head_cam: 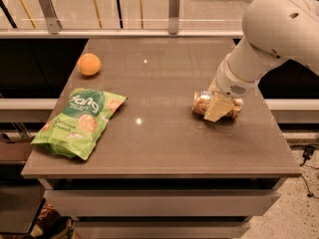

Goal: Knock orange can over

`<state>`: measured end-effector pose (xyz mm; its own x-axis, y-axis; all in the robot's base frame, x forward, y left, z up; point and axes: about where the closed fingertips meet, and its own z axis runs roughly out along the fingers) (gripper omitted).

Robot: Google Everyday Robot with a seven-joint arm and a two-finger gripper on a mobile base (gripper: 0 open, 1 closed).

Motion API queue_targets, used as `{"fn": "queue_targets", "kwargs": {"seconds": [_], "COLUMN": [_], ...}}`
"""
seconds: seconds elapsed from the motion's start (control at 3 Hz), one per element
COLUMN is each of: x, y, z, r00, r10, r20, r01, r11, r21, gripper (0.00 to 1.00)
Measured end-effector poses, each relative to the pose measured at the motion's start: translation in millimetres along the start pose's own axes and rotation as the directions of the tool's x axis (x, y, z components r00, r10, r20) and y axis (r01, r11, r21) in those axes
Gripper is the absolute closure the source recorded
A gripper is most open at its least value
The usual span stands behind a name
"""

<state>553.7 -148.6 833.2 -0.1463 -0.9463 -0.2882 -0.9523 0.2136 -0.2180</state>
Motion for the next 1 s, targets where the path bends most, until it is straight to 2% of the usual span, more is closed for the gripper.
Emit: {"fn": "queue_targets", "kwargs": {"seconds": [1.0], "x": [-1.1], "y": [1.9], "z": [-1.5], "r00": [1.0], "r10": [-0.004], "r20": [-0.001], "r01": [0.004], "r11": [1.0], "r21": [0.001], "gripper": [0.13]}}
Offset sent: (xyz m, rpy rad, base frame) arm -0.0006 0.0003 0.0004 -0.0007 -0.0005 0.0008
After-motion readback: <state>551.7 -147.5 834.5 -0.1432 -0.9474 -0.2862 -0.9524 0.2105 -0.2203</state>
